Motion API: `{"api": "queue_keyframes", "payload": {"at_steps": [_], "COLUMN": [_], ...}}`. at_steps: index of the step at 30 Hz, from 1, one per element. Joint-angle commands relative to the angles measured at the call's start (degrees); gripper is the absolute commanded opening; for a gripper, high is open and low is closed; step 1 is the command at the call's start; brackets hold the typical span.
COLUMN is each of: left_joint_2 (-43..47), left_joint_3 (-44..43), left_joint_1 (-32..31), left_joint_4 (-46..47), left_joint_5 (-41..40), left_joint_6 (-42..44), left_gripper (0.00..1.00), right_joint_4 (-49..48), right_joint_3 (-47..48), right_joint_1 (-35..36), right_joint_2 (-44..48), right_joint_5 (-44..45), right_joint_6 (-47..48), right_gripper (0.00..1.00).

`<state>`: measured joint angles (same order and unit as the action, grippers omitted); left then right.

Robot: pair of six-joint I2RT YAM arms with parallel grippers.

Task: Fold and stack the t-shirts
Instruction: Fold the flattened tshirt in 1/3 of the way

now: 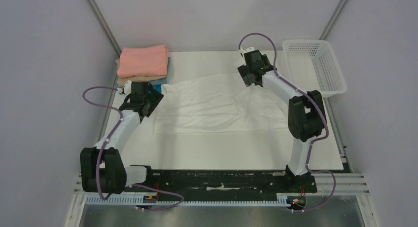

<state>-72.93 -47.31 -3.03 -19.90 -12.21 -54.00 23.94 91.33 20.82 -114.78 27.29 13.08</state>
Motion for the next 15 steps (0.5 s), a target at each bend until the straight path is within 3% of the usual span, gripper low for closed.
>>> {"api": "queue_keyframes", "payload": {"at_steps": [1,4,7,9,15], "left_joint_2": [0.87,-2.68,-8.59,-13.39,-21.11], "left_joint_3": [0.94,2.96,3.35,2.56,2.93], "left_joint_1": [-1.06,-3.45,-5.20,-5.80,-6.73], "left_joint_4": [2.71,8.36,13.36,15.20,15.99], "left_joint_5": [11.37,17.08,21.94,24.72,26.62], "left_joint_6": [4.50,4.08,3.95,3.81,3.73], "left_gripper": [0.82,0.82,0.82,0.83,0.84], "right_joint_4": [-3.94,-11.23,-24.31,-30.02,-32.30], "right_joint_3": [-13.68,-30.39,-45.06,-48.36,-50.37], "right_joint_1": [0.20,0.19,0.34,0.60,0.68], "right_joint_2": [16.28,27.19,32.45,31.97,25.95], "right_joint_5": [-4.16,-17.93,-32.99,-36.54,-36.81], "right_joint_6": [-6.13,-12.88,-19.55,-21.09,-26.15], "right_gripper": [0.98,0.98,0.98,0.98,0.98]}}
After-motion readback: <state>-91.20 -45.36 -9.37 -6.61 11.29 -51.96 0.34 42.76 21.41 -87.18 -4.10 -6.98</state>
